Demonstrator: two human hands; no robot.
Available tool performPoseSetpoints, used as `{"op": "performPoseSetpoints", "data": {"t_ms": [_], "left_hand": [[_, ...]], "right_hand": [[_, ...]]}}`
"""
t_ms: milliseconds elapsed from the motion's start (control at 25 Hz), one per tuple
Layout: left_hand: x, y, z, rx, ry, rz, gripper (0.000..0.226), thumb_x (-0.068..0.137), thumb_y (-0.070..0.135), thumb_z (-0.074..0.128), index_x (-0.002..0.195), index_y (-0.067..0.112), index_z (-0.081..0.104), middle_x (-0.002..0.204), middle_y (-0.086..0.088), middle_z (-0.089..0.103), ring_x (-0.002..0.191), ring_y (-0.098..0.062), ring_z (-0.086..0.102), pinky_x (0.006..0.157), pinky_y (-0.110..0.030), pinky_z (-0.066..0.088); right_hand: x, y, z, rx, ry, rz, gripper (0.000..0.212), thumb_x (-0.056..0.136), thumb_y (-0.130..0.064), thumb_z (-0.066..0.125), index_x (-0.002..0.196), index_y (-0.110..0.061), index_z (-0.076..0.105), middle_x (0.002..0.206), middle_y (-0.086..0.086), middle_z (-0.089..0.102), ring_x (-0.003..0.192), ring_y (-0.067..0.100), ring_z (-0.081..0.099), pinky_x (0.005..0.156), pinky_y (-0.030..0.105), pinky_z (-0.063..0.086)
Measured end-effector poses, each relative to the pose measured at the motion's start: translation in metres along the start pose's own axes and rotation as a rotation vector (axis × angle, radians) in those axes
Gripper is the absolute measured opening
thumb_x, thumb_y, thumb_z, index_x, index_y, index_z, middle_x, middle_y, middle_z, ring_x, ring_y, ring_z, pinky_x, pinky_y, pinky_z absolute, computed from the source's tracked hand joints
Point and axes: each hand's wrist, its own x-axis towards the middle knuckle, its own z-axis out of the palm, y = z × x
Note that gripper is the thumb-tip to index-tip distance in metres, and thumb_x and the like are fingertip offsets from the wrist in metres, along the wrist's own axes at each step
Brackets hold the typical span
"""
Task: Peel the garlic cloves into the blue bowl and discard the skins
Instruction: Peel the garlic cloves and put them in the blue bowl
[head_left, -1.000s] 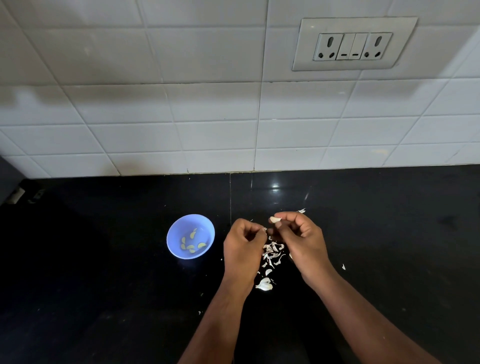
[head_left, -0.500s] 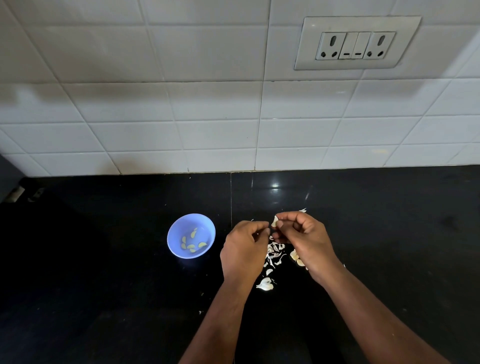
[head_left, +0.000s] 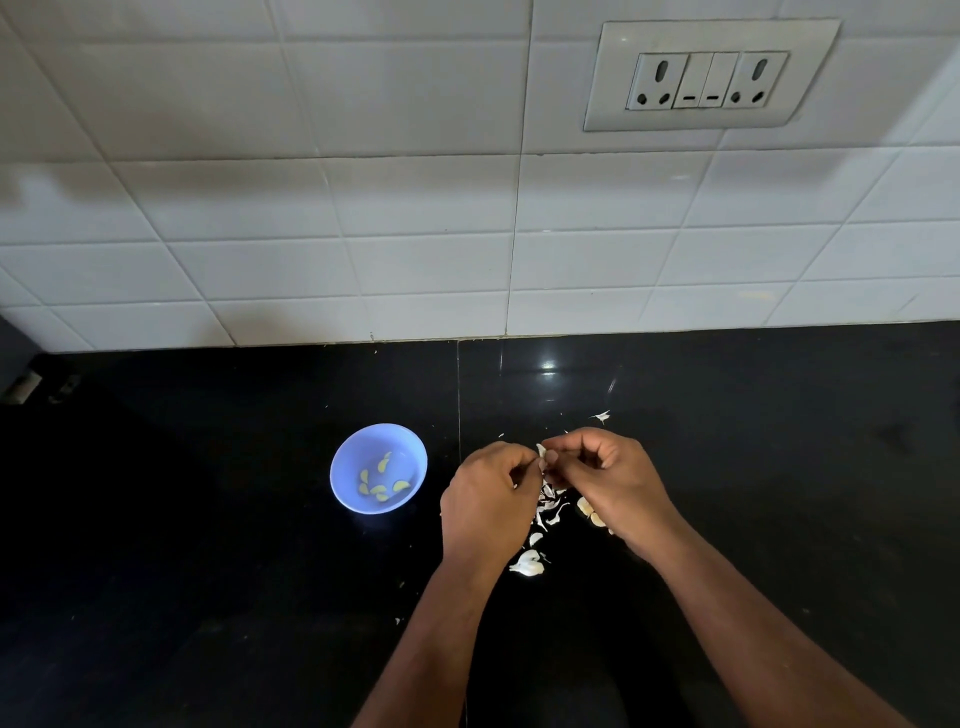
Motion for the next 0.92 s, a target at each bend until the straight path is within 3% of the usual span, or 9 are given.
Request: {"op": "performPoseSetpoints", "data": {"t_ms": [200, 440, 520, 680, 800, 920], "left_hand": [[-0.001, -0.004, 0.007, 0.065, 0.126, 0.078, 0.014, 0.089, 0.031, 0.073, 0.078, 0.026, 0.065, 0.079, 0.012, 0.063, 0.083, -0.007, 0.056, 0.058, -0.024, 0.038], [-0.005, -0.004, 0.013, 0.053, 0.194, 0.052, 0.015, 0.084, 0.027, 0.072, 0.077, 0.024, 0.059, 0.081, 0.013, 0.06, 0.087, -0.006, 0.055, 0.057, -0.031, 0.047], [-0.005, 0.0, 0.012, -0.062, 0.183, -0.017, 0.015, 0.085, 0.027, 0.072, 0.076, 0.024, 0.06, 0.081, 0.012, 0.062, 0.084, -0.007, 0.058, 0.061, -0.033, 0.05], [0.002, 0.001, 0.009, -0.439, 0.11, -0.289, 0.015, 0.084, 0.032, 0.064, 0.073, 0.023, 0.061, 0.066, 0.008, 0.063, 0.059, -0.01, 0.056, 0.066, -0.047, 0.059], [0.004, -0.001, 0.005, -0.28, -0.034, -0.377, 0.028, 0.085, 0.041, 0.051, 0.071, 0.017, 0.052, 0.063, 0.003, 0.057, 0.06, -0.017, 0.051, 0.065, -0.045, 0.058], [0.001, -0.008, 0.006, 0.077, -0.104, -0.274, 0.034, 0.099, 0.042, 0.052, 0.075, 0.018, 0.054, 0.075, 0.004, 0.06, 0.069, -0.019, 0.055, 0.064, -0.036, 0.045]], "right_hand": [[-0.003, 0.007, 0.007, 0.08, -0.008, 0.036, 0.013, 0.093, -0.006, 0.075, 0.103, -0.013, 0.08, 0.088, 0.011, 0.078, 0.081, 0.026, 0.075, 0.081, 0.036, 0.063], [-0.002, 0.007, 0.014, 0.2, 0.02, 0.076, 0.012, 0.094, -0.001, 0.072, 0.099, -0.009, 0.08, 0.086, 0.015, 0.077, 0.074, 0.02, 0.071, 0.071, 0.028, 0.059], [-0.003, 0.005, 0.017, 0.286, 0.056, 0.126, 0.012, 0.094, 0.001, 0.069, 0.097, -0.005, 0.079, 0.083, 0.014, 0.076, 0.07, 0.018, 0.069, 0.069, 0.028, 0.058], [-0.002, 0.005, 0.017, 0.448, 0.059, 0.239, 0.015, 0.098, -0.001, 0.062, 0.101, -0.004, 0.077, 0.08, 0.01, 0.071, 0.068, 0.015, 0.063, 0.066, 0.03, 0.054], [-0.002, 0.004, 0.012, 0.496, 0.062, 0.268, 0.017, 0.099, 0.0, 0.059, 0.109, -0.004, 0.073, 0.079, 0.009, 0.067, 0.065, 0.015, 0.06, 0.061, 0.028, 0.052], [-0.003, 0.005, 0.01, 0.49, 0.076, 0.271, 0.017, 0.099, 0.0, 0.06, 0.106, -0.006, 0.074, 0.081, 0.009, 0.068, 0.065, 0.016, 0.061, 0.06, 0.028, 0.052]]}}
